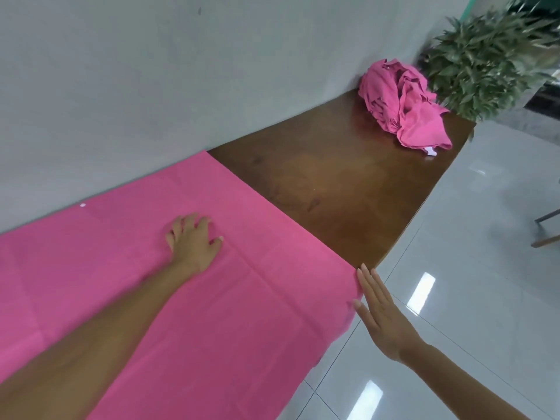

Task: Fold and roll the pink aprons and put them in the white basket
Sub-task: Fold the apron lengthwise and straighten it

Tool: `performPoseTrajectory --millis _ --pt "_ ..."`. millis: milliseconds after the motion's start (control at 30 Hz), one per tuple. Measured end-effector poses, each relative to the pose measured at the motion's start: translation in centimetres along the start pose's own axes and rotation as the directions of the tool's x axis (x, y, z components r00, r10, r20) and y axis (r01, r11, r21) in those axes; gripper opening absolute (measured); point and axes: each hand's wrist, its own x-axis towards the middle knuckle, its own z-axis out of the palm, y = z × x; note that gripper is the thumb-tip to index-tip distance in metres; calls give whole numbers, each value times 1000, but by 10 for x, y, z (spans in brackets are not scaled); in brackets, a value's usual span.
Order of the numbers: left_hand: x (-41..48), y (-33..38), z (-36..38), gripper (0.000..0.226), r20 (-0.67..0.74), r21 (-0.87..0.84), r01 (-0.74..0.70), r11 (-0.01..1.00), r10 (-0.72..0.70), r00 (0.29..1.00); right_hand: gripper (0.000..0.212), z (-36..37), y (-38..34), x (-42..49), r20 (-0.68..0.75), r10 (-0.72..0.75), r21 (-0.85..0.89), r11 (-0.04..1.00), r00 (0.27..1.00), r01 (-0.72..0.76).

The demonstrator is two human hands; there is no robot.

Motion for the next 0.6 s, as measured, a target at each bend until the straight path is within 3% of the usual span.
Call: performPoseTrajectory --millis 133,300,467,600 --pt "23 40 -3 43 86 -1 -204 979 203 975 69 3 -1 2 -18 47 -10 999 999 -47" --pt "51 93 -4 39 127 87 -353 932 341 932 70 -9 -8 11 -71 102 21 995 992 -100" --pt "71 128 0 34 191 189 -453 871 419 887 29 -21 -3 39 -223 153 225 969 963 -102" --pt "84 141 9 30 199 213 -454 865 416 887 12 -26 6 49 -197 188 312 942 962 -120"
